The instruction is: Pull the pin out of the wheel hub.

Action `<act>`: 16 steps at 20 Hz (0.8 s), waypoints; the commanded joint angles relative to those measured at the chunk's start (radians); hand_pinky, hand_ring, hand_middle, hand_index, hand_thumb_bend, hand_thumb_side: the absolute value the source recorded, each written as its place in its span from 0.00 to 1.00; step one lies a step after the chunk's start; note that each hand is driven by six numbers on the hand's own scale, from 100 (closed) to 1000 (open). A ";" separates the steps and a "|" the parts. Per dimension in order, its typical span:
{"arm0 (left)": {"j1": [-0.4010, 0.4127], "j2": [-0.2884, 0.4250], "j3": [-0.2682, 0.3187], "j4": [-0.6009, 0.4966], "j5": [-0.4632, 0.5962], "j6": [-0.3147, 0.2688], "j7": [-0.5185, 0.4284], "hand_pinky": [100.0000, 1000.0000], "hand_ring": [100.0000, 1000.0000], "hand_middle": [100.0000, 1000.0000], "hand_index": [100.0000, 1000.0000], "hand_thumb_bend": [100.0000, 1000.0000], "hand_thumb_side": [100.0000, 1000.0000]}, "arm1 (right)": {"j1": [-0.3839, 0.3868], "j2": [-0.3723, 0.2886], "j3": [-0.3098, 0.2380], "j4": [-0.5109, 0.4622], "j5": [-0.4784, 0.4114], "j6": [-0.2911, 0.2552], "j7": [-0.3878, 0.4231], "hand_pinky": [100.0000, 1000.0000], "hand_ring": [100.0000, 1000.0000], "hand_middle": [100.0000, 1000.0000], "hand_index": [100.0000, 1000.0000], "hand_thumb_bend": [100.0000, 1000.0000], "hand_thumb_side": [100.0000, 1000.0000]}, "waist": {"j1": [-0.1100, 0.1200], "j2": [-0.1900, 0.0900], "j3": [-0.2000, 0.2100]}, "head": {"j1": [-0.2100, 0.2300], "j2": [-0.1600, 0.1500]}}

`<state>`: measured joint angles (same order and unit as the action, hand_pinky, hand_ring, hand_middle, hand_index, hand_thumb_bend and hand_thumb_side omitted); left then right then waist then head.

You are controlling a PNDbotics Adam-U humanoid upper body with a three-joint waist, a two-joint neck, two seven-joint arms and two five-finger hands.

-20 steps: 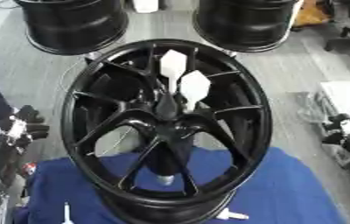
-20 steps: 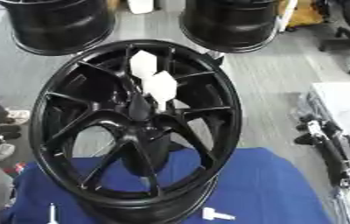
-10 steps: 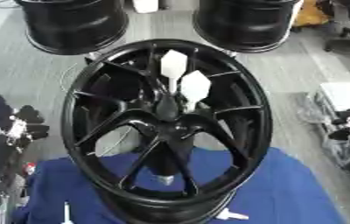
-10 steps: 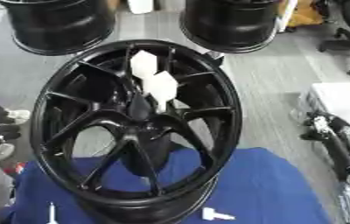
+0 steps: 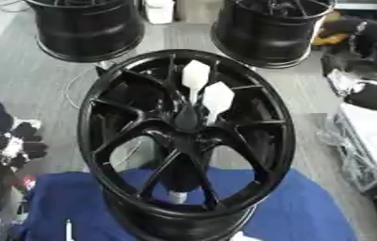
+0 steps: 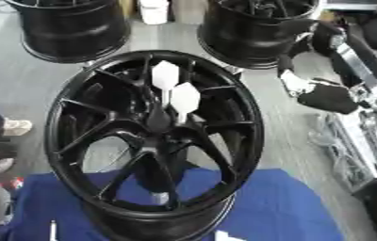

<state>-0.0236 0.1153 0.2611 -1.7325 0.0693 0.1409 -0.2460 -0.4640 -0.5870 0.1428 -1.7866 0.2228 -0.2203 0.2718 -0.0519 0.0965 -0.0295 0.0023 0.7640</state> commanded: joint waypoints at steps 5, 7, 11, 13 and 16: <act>-0.020 0.012 -0.012 -0.016 -0.001 -0.003 -0.011 0.65 0.58 0.54 0.66 0.44 0.55 | -0.167 -0.203 0.121 0.096 -0.062 -0.068 0.108 0.71 0.59 0.77 0.87 0.00 0.40 | 0.005 0.004 0.014 | -0.022 0.004; -0.022 0.011 -0.013 -0.016 -0.001 -0.003 -0.012 0.65 0.58 0.54 0.66 0.44 0.55 | -0.219 -0.211 0.159 0.125 -0.077 -0.070 0.140 0.71 0.60 0.78 0.88 0.00 0.44 | 0.005 0.009 0.015 | -0.024 0.002; -0.023 0.011 -0.010 -0.017 -0.003 -0.004 -0.012 0.65 0.58 0.54 0.66 0.44 0.55 | -0.322 -0.168 0.224 0.207 -0.047 -0.074 0.203 0.71 0.61 0.80 0.90 0.00 0.52 | 0.006 0.015 0.010 | -0.024 -0.001; -0.023 0.010 -0.009 -0.017 -0.003 -0.004 -0.010 0.65 0.58 0.54 0.66 0.44 0.55 | -0.370 -0.133 0.248 0.251 -0.023 -0.081 0.233 0.71 0.61 0.81 0.91 0.00 0.55 | 0.007 0.017 0.007 | -0.022 -0.003; -0.024 0.009 -0.007 -0.018 -0.003 -0.004 -0.009 0.65 0.58 0.54 0.66 0.44 0.55 | -0.446 -0.075 0.283 0.325 0.016 -0.095 0.279 0.71 0.61 0.82 0.92 0.00 0.61 | 0.009 0.021 0.001 | -0.019 -0.008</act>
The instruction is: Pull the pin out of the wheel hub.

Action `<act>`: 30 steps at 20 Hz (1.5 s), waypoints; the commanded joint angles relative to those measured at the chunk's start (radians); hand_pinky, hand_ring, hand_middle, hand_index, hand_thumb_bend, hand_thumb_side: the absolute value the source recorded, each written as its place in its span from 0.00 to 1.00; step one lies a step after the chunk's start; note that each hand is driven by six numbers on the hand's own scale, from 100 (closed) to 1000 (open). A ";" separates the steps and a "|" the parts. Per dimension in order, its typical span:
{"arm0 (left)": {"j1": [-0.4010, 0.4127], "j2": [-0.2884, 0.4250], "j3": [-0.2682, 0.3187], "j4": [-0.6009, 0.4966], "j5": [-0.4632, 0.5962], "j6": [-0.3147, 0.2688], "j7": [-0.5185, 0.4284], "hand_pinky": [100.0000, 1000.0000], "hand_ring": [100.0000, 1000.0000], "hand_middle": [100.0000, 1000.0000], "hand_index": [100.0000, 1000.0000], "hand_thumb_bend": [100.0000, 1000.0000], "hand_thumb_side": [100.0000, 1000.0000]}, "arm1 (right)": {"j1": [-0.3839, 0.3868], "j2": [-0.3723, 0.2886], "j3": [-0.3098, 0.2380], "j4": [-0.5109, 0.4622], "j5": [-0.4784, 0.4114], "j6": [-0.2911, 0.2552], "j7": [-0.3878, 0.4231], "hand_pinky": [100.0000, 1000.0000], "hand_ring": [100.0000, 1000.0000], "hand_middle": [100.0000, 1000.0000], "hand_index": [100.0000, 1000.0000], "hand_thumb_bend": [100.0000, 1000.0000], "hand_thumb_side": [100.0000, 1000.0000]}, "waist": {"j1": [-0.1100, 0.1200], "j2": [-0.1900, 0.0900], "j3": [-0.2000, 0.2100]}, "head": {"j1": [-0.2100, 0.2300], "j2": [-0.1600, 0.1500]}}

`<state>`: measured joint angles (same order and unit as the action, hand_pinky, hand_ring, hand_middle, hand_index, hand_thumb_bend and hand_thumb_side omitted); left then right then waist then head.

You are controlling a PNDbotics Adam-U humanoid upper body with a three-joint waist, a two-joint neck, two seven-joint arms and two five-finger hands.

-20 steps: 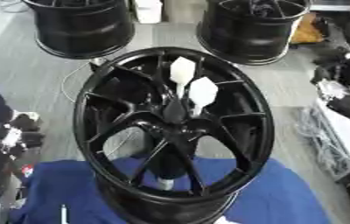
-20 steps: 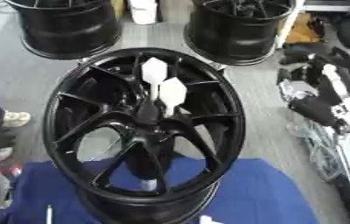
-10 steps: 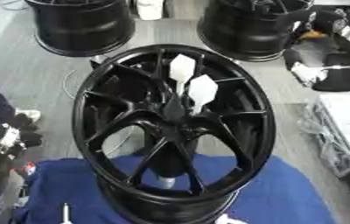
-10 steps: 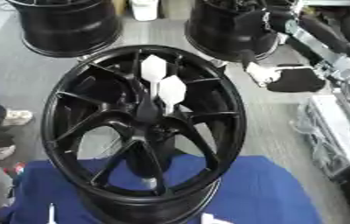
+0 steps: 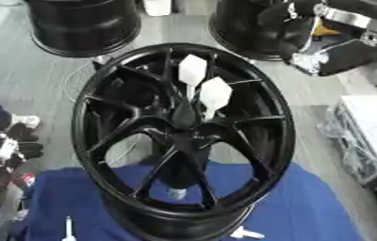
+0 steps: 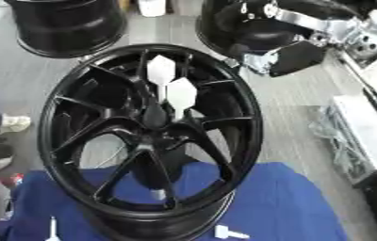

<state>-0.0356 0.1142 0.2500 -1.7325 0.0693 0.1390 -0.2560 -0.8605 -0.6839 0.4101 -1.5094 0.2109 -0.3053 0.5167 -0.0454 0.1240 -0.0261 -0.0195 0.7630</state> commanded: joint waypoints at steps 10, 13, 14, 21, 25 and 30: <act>-0.014 0.005 0.006 -0.018 -0.004 0.001 0.000 0.65 0.58 0.54 0.66 0.44 0.55 | -0.163 0.174 0.066 0.237 0.190 -0.102 0.200 0.70 0.59 0.87 0.95 0.00 0.80 | 0.005 0.001 -0.010 | -0.002 -0.022; -0.015 0.004 0.008 -0.019 -0.005 0.000 0.001 0.65 0.58 0.54 0.66 0.44 0.55 | -0.163 0.189 0.060 0.256 0.212 -0.124 0.254 0.70 0.59 0.88 0.96 0.00 0.84 | 0.005 0.005 -0.011 | -0.004 -0.026; -0.015 0.004 0.008 -0.019 -0.005 0.001 0.001 0.65 0.58 0.54 0.66 0.44 0.55 | -0.163 0.191 0.056 0.258 0.212 -0.127 0.272 0.70 0.59 0.88 0.96 0.00 0.85 | 0.005 0.006 -0.012 | -0.004 -0.027; -0.016 0.002 0.008 -0.019 -0.007 0.002 0.001 0.66 0.58 0.54 0.66 0.44 0.55 | -0.166 0.191 0.037 0.234 0.186 -0.121 0.384 0.70 0.60 0.88 0.96 0.00 0.87 | 0.004 0.013 -0.016 | -0.008 -0.036; -0.016 0.003 0.008 -0.019 -0.007 0.002 0.000 0.66 0.58 0.54 0.66 0.44 0.56 | -0.167 0.183 0.052 0.197 0.173 -0.120 0.390 0.71 0.60 0.87 0.96 0.00 0.87 | 0.002 0.014 -0.018 | -0.009 -0.036; -0.016 0.004 0.008 -0.019 -0.007 0.003 0.000 0.66 0.58 0.54 0.66 0.44 0.56 | -0.164 0.179 0.076 0.166 0.172 -0.121 0.390 0.71 0.61 0.88 0.96 0.00 0.89 | 0.000 0.012 -0.018 | -0.009 -0.034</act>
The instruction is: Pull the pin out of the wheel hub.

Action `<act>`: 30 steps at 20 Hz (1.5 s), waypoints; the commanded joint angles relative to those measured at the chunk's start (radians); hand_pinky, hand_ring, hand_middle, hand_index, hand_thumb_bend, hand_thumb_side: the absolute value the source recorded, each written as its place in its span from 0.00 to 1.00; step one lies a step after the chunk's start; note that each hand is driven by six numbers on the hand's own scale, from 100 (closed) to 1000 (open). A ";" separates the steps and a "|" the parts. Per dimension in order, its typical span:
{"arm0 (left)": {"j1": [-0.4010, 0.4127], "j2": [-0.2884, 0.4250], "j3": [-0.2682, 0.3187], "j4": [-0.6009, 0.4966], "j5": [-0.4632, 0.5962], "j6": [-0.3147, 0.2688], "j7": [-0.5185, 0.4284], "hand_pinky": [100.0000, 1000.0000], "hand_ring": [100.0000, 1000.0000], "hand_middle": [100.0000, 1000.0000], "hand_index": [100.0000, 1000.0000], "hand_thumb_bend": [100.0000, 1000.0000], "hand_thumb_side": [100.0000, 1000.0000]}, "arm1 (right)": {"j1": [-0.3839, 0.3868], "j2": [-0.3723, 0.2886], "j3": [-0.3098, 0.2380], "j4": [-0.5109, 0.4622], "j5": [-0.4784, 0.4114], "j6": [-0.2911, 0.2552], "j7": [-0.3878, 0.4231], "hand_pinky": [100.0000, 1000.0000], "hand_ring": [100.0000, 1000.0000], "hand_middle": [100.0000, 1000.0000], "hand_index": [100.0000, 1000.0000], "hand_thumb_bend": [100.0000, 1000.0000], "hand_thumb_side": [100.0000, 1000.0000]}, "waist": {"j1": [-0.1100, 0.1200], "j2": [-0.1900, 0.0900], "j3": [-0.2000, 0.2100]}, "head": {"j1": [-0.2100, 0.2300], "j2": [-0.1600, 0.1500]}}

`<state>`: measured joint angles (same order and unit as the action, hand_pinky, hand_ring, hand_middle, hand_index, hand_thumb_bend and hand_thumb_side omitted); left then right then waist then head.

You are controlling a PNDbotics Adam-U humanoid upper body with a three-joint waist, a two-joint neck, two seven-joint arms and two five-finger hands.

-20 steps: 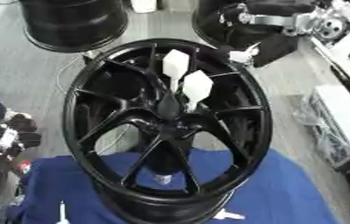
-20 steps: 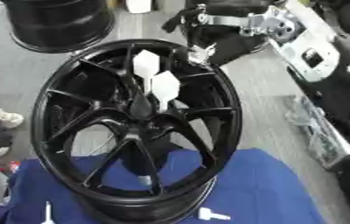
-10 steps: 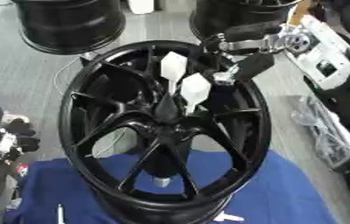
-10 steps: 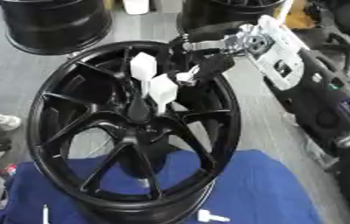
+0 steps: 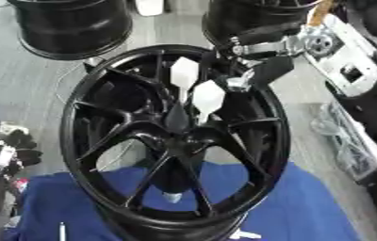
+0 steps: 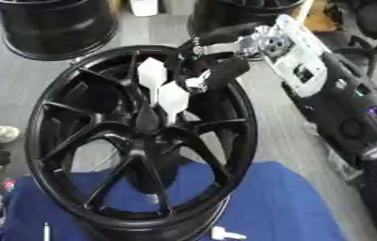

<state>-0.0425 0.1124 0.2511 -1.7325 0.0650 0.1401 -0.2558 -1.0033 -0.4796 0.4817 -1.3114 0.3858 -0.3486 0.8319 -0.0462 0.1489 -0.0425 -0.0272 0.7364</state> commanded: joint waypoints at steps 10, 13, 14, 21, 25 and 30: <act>-0.012 0.007 0.006 -0.020 -0.003 0.002 -0.001 0.66 0.58 0.54 0.66 0.44 0.56 | -0.006 -0.013 0.025 -0.004 0.056 -0.099 0.075 0.71 0.62 0.88 0.97 0.00 0.91 | -0.001 -0.015 0.002 | -0.002 -0.006; -0.013 0.007 0.006 -0.020 -0.003 0.003 -0.001 0.66 0.58 0.54 0.66 0.44 0.56 | -0.005 -0.014 0.025 -0.001 0.072 -0.109 0.075 0.71 0.62 0.88 0.97 0.00 0.90 | -0.001 -0.015 0.002 | -0.002 -0.007; -0.013 0.007 0.006 -0.020 -0.003 0.003 -0.001 0.66 0.58 0.54 0.66 0.44 0.56 | -0.004 -0.014 0.025 -0.001 0.079 -0.113 0.075 0.71 0.62 0.89 0.97 0.00 0.90 | -0.001 -0.015 0.003 | -0.002 -0.007; -0.013 0.008 0.006 -0.020 -0.003 0.003 -0.002 0.66 0.58 0.54 0.66 0.44 0.56 | 0.002 -0.021 0.032 0.001 0.112 -0.148 0.075 0.72 0.64 0.89 0.97 0.07 0.79 | -0.002 -0.016 0.002 | 0.001 -0.005; -0.014 0.008 0.006 -0.020 -0.004 0.003 -0.002 0.66 0.58 0.54 0.66 0.44 0.56 | 0.005 -0.021 0.039 0.007 0.127 -0.171 0.075 0.72 0.63 0.87 0.97 0.06 0.64 | -0.001 -0.016 0.002 | 0.000 -0.006; -0.015 0.008 0.006 -0.020 -0.003 0.002 -0.002 0.66 0.58 0.54 0.66 0.44 0.56 | 0.009 -0.015 0.040 0.016 0.136 -0.189 0.075 0.72 0.62 0.84 0.96 0.05 0.63 | 0.000 -0.016 0.002 | 0.000 -0.005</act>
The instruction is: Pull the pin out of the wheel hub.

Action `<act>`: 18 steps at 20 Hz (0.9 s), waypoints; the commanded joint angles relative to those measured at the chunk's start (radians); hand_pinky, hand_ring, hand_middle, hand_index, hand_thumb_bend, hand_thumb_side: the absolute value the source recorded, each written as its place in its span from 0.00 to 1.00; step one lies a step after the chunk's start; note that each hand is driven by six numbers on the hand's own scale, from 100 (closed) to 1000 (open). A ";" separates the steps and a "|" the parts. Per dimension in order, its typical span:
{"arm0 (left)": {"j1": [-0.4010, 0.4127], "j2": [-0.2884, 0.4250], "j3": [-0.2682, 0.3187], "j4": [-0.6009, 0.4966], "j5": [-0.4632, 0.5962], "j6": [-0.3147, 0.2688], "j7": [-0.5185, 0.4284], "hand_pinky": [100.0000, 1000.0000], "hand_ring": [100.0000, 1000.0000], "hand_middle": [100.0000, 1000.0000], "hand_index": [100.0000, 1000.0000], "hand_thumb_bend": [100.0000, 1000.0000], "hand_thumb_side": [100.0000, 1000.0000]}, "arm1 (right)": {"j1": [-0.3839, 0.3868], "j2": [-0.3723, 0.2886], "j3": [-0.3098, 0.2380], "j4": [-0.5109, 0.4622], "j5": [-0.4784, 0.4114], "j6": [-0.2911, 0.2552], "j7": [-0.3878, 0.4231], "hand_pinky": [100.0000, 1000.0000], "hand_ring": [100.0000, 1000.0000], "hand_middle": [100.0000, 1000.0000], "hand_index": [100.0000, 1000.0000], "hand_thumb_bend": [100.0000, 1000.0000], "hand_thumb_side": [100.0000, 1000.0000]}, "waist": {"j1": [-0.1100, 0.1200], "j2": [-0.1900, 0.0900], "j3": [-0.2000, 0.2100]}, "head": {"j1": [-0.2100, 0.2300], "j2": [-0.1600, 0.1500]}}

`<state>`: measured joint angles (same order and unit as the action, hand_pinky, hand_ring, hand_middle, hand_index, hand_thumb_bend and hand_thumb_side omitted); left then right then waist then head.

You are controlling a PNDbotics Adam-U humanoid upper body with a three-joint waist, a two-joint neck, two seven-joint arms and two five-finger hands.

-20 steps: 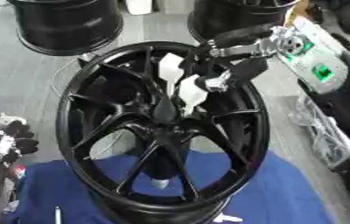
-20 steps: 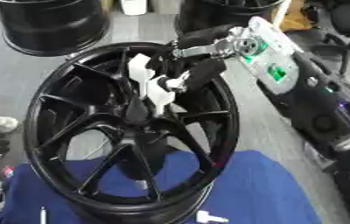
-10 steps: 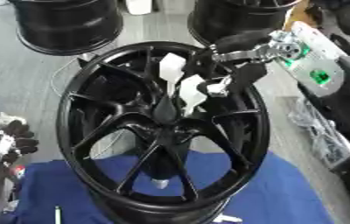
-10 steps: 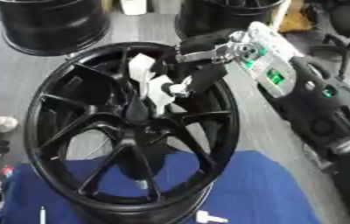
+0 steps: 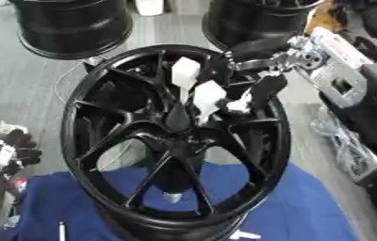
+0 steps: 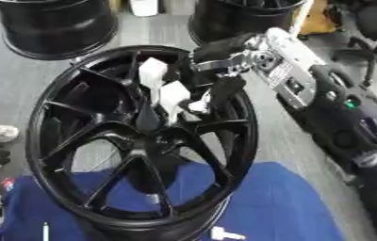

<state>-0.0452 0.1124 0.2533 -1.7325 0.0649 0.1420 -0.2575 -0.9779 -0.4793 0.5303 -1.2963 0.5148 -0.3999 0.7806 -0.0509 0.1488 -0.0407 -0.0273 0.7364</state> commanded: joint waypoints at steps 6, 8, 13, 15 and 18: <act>-0.012 0.007 0.004 -0.020 -0.003 0.000 -0.001 0.66 0.58 0.54 0.66 0.43 0.56 | -0.012 -0.007 -0.009 0.006 0.018 -0.150 0.126 0.71 0.60 0.77 0.93 0.05 0.61 | 0.006 -0.015 0.000 | -0.001 -0.005; -0.011 0.006 0.004 -0.020 -0.002 0.000 -0.001 0.66 0.58 0.54 0.66 0.43 0.56 | -0.012 -0.003 -0.010 0.009 0.022 -0.152 0.126 0.71 0.60 0.75 0.92 0.06 0.60 | 0.007 -0.015 0.000 | -0.002 -0.005; -0.011 0.005 0.003 -0.020 -0.002 0.000 -0.001 0.66 0.58 0.54 0.66 0.43 0.56 | -0.010 0.010 -0.013 0.020 0.041 -0.150 0.126 0.71 0.59 0.71 0.89 0.09 0.59 | 0.008 -0.015 0.000 | -0.003 -0.006; -0.011 0.005 0.003 -0.020 -0.002 0.000 -0.002 0.66 0.58 0.54 0.66 0.43 0.56 | -0.012 0.014 -0.015 0.021 0.044 -0.148 0.126 0.71 0.59 0.70 0.88 0.09 0.59 | 0.009 -0.014 0.000 | -0.004 -0.006; -0.011 0.005 0.003 -0.020 -0.002 0.000 -0.002 0.66 0.58 0.54 0.66 0.43 0.56 | -0.015 0.020 -0.016 0.021 0.042 -0.144 0.126 0.71 0.59 0.70 0.87 0.08 0.59 | 0.009 -0.014 0.000 | -0.006 -0.007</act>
<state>-0.0452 0.1121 0.2537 -1.7325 0.0649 0.1423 -0.2580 -0.9710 -0.4499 0.5299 -1.2725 0.5537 -0.4095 0.7710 -0.0456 0.1488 -0.0407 -0.0292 0.7364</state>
